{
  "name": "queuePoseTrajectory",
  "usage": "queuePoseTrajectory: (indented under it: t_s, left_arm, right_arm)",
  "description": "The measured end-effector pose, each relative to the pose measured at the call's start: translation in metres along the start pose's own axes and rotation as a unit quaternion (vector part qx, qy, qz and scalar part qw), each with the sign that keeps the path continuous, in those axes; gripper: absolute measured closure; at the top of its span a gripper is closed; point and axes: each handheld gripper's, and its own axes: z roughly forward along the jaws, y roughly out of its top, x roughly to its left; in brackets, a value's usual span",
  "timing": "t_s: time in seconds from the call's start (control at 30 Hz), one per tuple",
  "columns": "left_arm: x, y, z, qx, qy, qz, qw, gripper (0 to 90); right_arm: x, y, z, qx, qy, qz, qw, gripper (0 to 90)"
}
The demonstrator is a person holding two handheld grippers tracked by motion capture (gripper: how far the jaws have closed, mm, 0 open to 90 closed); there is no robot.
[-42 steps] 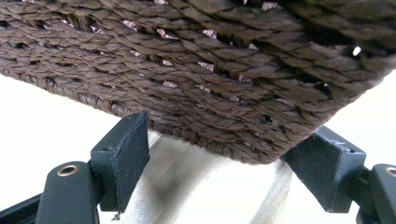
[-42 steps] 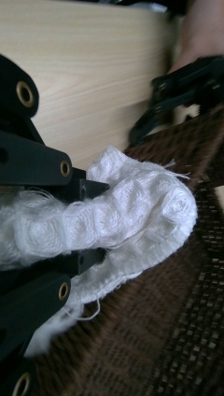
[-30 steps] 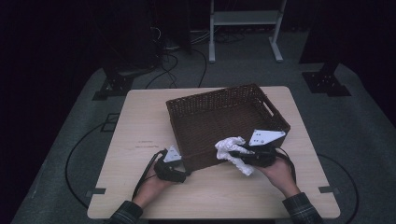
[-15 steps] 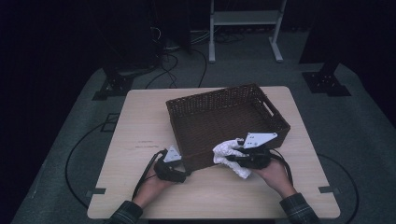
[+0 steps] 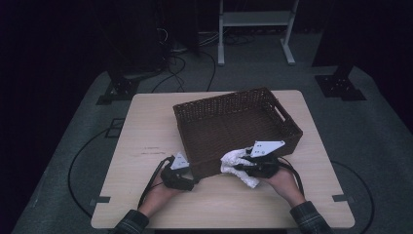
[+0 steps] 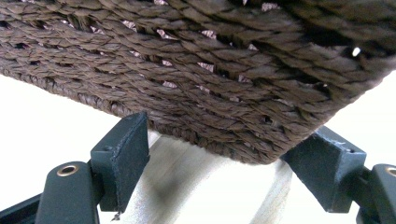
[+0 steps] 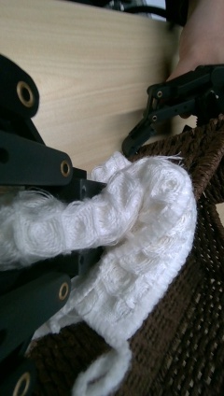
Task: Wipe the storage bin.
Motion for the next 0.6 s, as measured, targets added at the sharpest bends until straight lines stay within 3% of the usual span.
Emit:
queuePoseTrajectory:
  t_s: [0.17, 0.3, 0.47, 0.6]
  left_arm:
    - [0.0, 0.0, 0.0, 0.0, 0.001, -0.001, 1.0, 22.1]
    - [0.0, 0.0, 0.0, 0.0, 0.001, -0.002, 1.0, 22.1]
    - [0.0, 0.0, 0.0, 0.0, 0.001, -0.001, 1.0, 22.1]
    - [0.0, 0.0, 0.0, 0.0, 0.001, -0.001, 1.0, 22.1]
  right_arm:
    - [0.003, -0.003, 0.002, -0.011, -0.011, 0.006, 0.9999, 72.7]
    - [0.002, -0.004, 0.007, 0.003, 0.002, 0.013, 0.9999, 73.1]
    - [0.007, -0.009, 0.024, 0.023, 0.001, 0.003, 0.9997, 73.6]
    - [0.009, -0.013, 0.037, 0.037, 0.002, 0.016, 0.9992, 73.5]
